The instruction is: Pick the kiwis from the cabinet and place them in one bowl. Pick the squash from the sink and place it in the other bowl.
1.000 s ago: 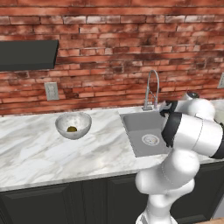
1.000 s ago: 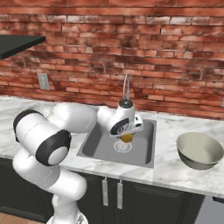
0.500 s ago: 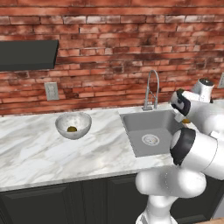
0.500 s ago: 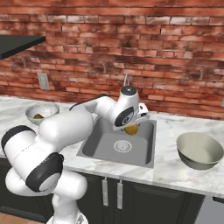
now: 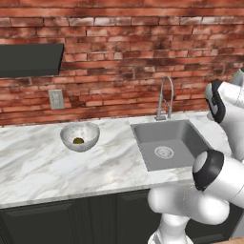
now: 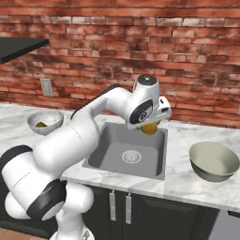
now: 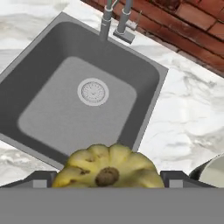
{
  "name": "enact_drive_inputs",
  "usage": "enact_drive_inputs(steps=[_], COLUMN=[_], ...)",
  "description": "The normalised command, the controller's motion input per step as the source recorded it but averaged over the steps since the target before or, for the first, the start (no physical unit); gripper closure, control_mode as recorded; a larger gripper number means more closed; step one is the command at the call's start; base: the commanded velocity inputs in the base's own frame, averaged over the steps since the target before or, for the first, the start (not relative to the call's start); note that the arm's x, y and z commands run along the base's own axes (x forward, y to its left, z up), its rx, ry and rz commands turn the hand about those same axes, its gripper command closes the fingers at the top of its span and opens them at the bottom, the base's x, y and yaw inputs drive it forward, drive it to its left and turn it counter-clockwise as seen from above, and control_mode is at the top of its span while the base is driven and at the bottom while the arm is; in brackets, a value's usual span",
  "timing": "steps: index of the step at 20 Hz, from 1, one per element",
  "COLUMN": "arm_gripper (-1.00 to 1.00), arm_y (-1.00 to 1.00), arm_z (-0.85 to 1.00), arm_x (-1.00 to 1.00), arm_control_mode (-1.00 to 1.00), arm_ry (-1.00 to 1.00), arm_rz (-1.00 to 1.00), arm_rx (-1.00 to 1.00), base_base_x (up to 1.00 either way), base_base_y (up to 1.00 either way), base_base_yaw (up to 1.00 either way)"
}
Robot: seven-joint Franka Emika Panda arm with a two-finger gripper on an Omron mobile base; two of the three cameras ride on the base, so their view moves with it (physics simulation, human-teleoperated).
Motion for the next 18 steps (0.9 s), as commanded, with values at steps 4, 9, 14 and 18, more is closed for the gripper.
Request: enact_drive_inputs(steps=[4, 9, 14, 18], arm_gripper=[1.0, 1.0, 1.0, 1.0], arm_y=[-0.58, -0.56, -0.61, -0.71], arm_z=[0.47, 0.52, 0.07, -0.33], arm_x=[-0.44, -0.44, -0.18, 0.05], arm_control_mode=[-1.0, -1.0, -1.0, -1.0], arm_ry=[-0.09, -0.07, -0.02, 0.06], arm_rz=[0.0, 0.0, 0.0, 0.01], arm_rx=[0.0, 0.0, -0.01, -0.02], base_base_x=[0.0, 0.0, 0.0, 0.0], base_base_y=[0.0, 0.0, 0.0, 0.0], base_base_yaw=[0.0, 0.0, 0.0, 0.0])
